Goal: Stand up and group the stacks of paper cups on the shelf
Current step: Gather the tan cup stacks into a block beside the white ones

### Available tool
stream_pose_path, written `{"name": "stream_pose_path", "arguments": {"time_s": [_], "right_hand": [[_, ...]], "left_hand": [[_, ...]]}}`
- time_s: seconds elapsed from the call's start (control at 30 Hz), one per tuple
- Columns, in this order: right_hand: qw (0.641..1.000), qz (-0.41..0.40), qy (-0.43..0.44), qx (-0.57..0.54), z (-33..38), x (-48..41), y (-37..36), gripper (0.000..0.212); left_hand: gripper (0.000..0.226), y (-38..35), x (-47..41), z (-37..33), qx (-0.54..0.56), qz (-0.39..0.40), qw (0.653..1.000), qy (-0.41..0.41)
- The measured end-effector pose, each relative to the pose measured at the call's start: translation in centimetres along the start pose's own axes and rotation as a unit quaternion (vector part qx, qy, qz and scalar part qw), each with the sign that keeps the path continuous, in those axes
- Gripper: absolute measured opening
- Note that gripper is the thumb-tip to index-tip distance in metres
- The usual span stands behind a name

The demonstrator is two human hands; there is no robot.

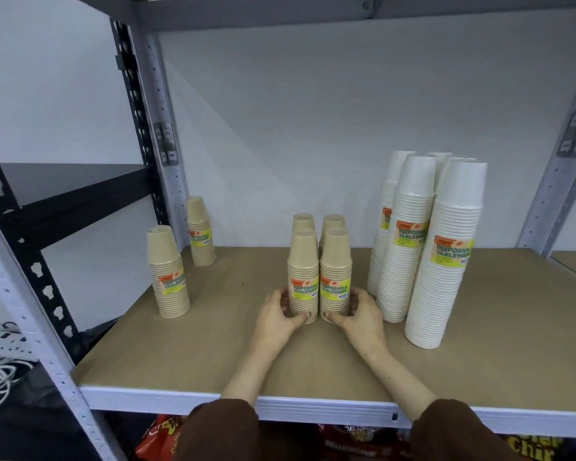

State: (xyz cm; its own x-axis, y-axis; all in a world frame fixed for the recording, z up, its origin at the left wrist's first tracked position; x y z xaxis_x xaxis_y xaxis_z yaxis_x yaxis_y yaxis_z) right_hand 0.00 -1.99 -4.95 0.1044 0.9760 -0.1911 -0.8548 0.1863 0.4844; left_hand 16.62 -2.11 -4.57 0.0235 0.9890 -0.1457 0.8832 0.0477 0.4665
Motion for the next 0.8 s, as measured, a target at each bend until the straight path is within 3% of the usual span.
{"name": "stream_pose_path", "arguments": {"time_s": [0.8], "right_hand": [[1.000, -0.013, 0.002, 0.004, -0.11, 0.13, 0.12, 0.061]], "left_hand": [[0.058, 0.04, 0.40, -0.40, -0.026, 0.000, 1.000, -0.013]]}}
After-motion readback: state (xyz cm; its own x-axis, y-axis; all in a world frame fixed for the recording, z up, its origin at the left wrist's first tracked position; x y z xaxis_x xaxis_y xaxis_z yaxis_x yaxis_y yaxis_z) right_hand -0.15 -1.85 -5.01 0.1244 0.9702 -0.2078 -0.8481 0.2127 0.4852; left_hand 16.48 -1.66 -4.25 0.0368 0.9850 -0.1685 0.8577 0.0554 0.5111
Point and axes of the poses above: each hand's wrist, its own x-axis away from the middle knuckle, its own y-axis out of the back of the hand, z = x × y, the point moved 4 cm from there along -x, towards the middle knuckle, and after that the axes turned 9 degrees about z, right-handed, at the moved point
